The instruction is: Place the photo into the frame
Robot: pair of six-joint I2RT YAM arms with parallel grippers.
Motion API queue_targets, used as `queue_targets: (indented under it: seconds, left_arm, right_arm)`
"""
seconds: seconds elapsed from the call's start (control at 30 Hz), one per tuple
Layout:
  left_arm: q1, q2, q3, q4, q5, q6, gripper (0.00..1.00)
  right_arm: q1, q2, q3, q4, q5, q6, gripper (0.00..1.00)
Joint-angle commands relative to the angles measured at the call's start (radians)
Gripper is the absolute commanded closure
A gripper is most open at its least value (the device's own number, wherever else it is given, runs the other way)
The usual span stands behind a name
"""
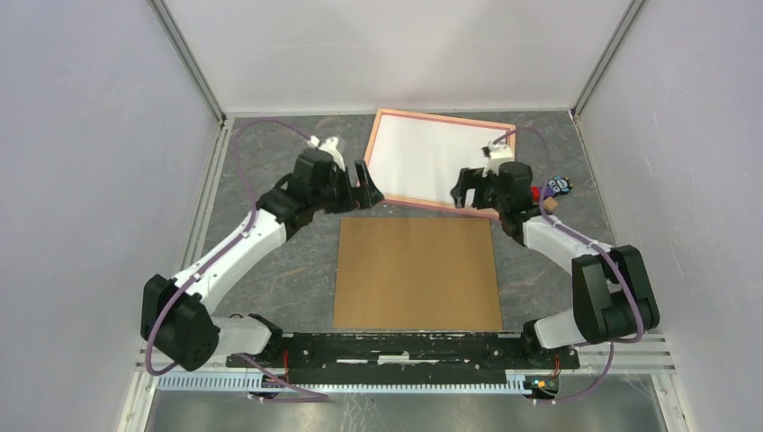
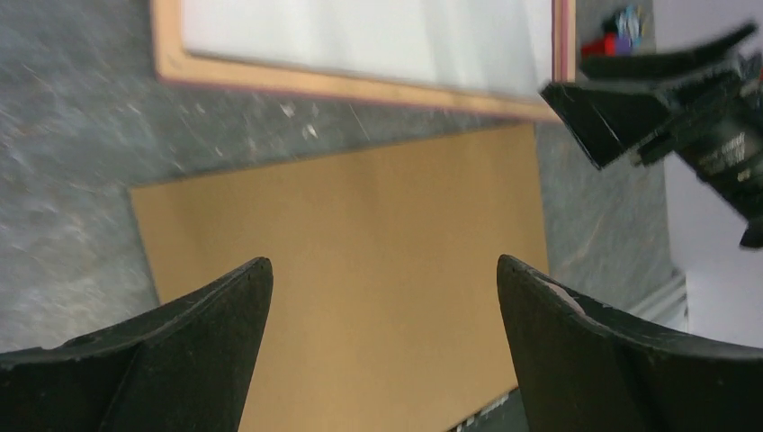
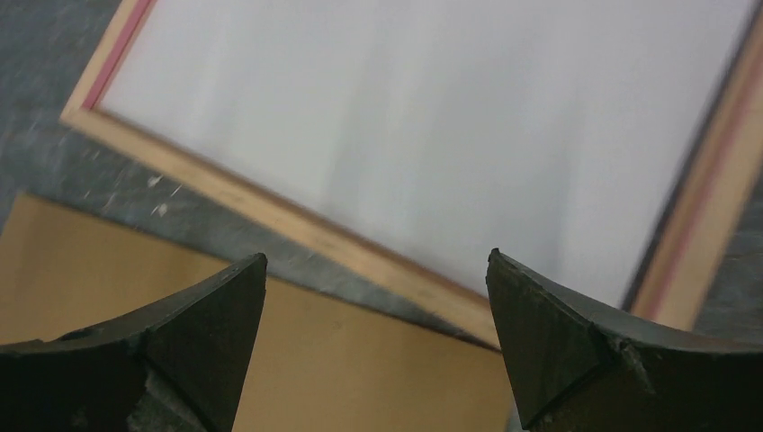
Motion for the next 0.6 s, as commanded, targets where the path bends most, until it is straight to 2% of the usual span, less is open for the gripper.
queue_targets:
  seconds: [0.0, 0.13, 0.33, 0.57]
  left_arm:
    - [-0.068, -0.110, -0.159, -0.004, -0.073, -0.060, 0.00]
    - [-0.069, -0.242, -0.326, -0.048, -0.102, -0.105, 0.00]
    - [-0.068, -0.331, -0.441, -0.118, -0.126, -0.154, 0.00]
    - [-0.068, -0.358, -0.553, -0.068, -0.219, -0.226, 0.00]
  right_arm:
    - [0.104, -0.091, -0.062, -0.106, -0.122, -0.005, 0.03]
    - [0.112, -0.207, -0.145, -0.216, -0.166, 0.040, 0.02]
    - [0.113, -0.390, -0.224, -0.471, -0.025, 0.027, 0.02]
    - [0.103, -0.445, -0.319, -0.527, -0.020, 0.048, 0.02]
